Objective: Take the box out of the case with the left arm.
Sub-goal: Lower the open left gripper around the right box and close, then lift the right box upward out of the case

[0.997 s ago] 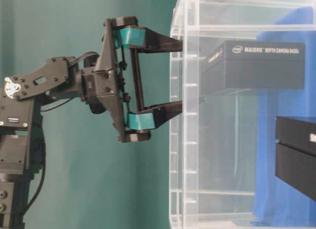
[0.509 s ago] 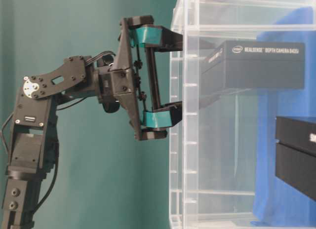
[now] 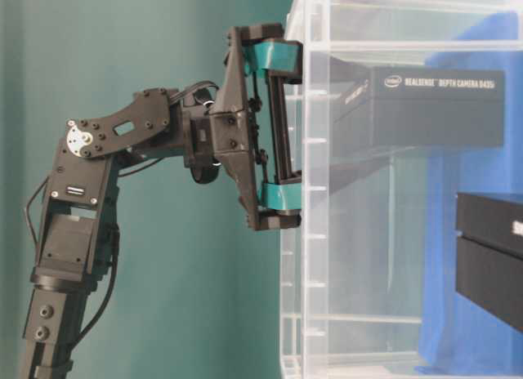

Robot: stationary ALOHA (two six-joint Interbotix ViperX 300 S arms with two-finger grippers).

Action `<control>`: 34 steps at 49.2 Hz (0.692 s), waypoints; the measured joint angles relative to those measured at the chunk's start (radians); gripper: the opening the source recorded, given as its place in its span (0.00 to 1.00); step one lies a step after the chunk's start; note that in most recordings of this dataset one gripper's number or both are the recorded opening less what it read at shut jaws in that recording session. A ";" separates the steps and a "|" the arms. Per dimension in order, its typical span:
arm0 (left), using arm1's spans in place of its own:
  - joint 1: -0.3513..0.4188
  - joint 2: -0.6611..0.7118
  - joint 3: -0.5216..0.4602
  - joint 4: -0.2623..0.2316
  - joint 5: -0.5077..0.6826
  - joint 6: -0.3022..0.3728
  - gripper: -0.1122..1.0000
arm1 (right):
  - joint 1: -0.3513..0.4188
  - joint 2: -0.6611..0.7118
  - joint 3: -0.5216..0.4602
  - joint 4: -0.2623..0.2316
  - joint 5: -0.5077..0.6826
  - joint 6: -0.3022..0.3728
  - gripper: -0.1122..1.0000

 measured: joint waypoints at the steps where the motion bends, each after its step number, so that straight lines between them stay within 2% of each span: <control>1: 0.000 0.000 0.002 0.003 0.000 -0.002 0.91 | 0.000 0.000 0.000 -0.002 0.000 0.000 0.11; 21: 0.000 0.000 0.014 0.003 -0.012 0.000 0.90 | 0.000 0.000 0.000 0.000 0.000 0.000 0.11; 25: 0.000 0.000 0.014 0.003 -0.028 0.000 0.84 | 0.000 0.000 0.000 0.000 0.000 0.000 0.11; 30: 0.003 0.000 0.020 0.003 -0.064 -0.005 0.66 | 0.000 0.000 0.000 0.000 0.000 0.000 0.11; 34: 0.006 -0.002 0.026 0.003 -0.084 -0.006 0.65 | 0.000 0.000 0.000 0.000 0.000 0.002 0.11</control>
